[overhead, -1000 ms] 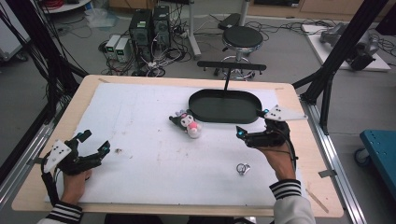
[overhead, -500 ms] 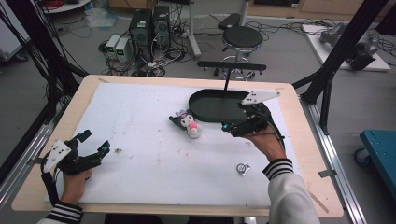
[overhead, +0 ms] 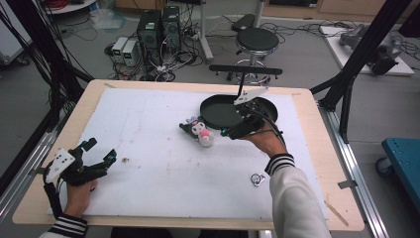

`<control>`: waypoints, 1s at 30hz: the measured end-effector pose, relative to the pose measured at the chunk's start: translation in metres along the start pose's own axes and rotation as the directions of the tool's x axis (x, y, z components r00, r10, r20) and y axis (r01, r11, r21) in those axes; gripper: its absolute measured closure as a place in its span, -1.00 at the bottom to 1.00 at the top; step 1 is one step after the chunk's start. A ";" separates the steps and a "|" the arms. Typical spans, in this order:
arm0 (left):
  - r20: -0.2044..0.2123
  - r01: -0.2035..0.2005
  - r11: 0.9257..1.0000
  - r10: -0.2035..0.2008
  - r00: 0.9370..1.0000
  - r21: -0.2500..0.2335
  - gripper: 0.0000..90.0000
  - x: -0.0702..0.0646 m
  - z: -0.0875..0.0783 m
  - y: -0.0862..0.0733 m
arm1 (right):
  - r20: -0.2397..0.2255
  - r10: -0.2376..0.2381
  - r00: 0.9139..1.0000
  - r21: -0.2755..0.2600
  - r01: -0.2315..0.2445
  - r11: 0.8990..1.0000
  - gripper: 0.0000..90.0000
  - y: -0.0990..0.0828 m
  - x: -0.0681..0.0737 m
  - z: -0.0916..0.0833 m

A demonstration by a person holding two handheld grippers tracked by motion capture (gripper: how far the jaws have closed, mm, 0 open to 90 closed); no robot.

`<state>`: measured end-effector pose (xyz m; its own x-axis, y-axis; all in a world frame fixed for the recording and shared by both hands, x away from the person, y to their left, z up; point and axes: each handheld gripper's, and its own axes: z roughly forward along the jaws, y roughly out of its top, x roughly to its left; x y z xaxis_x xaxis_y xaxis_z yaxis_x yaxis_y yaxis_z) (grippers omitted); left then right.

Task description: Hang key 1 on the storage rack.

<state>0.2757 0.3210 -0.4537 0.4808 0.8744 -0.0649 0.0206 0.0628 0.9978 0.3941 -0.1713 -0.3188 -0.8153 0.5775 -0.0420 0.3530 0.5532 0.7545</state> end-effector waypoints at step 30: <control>0.000 0.004 1.000 -0.004 1.000 0.004 -0.72 0.000 0.000 0.000 | -0.064 -0.027 0.998 0.211 0.040 0.977 -0.93 0.012 0.008 0.077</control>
<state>0.2760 0.3212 -0.4536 0.4806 0.8743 -0.0685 0.0256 0.0641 0.9976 0.4267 -0.1137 -0.3601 -0.8521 0.5230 -0.0207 0.4091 0.6900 0.5971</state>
